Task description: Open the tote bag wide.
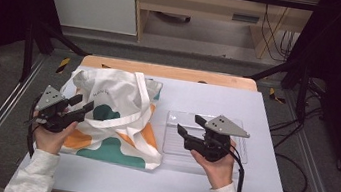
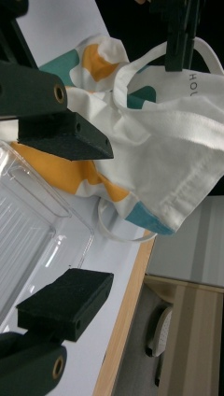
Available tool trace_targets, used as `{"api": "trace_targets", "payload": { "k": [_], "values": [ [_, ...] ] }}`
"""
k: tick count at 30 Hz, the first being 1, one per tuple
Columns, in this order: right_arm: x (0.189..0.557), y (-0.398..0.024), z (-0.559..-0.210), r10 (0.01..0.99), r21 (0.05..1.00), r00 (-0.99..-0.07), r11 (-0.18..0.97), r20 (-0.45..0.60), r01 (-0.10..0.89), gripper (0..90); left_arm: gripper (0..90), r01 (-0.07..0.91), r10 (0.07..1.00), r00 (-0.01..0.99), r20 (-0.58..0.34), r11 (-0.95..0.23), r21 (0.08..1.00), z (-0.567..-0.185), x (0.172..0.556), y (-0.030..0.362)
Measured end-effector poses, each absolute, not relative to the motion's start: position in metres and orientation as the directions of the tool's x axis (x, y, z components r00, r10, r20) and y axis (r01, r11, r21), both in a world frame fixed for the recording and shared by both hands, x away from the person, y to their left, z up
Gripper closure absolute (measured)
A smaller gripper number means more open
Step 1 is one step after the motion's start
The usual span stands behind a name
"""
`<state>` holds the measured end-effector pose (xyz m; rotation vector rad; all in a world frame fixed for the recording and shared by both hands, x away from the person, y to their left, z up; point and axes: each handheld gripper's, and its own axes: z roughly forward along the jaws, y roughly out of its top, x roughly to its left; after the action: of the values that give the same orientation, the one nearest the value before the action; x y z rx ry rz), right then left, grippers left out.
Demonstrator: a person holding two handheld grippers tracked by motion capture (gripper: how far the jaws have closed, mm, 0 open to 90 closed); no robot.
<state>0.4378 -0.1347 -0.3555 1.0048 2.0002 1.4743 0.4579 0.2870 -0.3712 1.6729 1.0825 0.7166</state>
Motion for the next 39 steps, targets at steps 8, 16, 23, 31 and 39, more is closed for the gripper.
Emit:
{"api": "trace_targets", "payload": {
  "k": [8, 16, 23, 31, 39],
  "values": [
    [0.445, -0.109, -0.356, 0.749, 0.943, -0.659, 0.169, 0.065, 0.285, 34.9, 65.6, 0.340, 0.904, 0.427, -0.020, -0.140, 0.930, -0.378, 0.459, 0.288],
    [0.458, -0.073, -0.354, 0.718, 0.946, -0.691, 0.158, 0.086, 0.282, 34.7, 82.8, 0.354, 0.896, 0.445, -0.006, -0.170, 0.920, -0.380, 0.458, 0.287],
    [0.465, -0.044, -0.354, 0.701, 0.947, -0.707, 0.157, 0.093, 0.281, 34.7, 85.6, 0.358, 0.897, 0.443, -0.003, -0.174, 0.917, -0.381, 0.456, 0.286],
    [0.475, -0.024, -0.361, 0.697, 0.939, -0.709, 0.164, 0.106, 0.301, 39.1, 86.8, 0.363, 0.897, 0.443, -0.003, -0.176, 0.915, -0.382, 0.451, 0.285],
    [0.480, -0.005, -0.367, 0.689, 0.936, -0.718, 0.180, 0.100, 0.303, 47.5, 87.4, 0.358, 0.898, 0.440, 0.007, -0.183, 0.916, -0.385, 0.445, 0.283]
  ]
}}
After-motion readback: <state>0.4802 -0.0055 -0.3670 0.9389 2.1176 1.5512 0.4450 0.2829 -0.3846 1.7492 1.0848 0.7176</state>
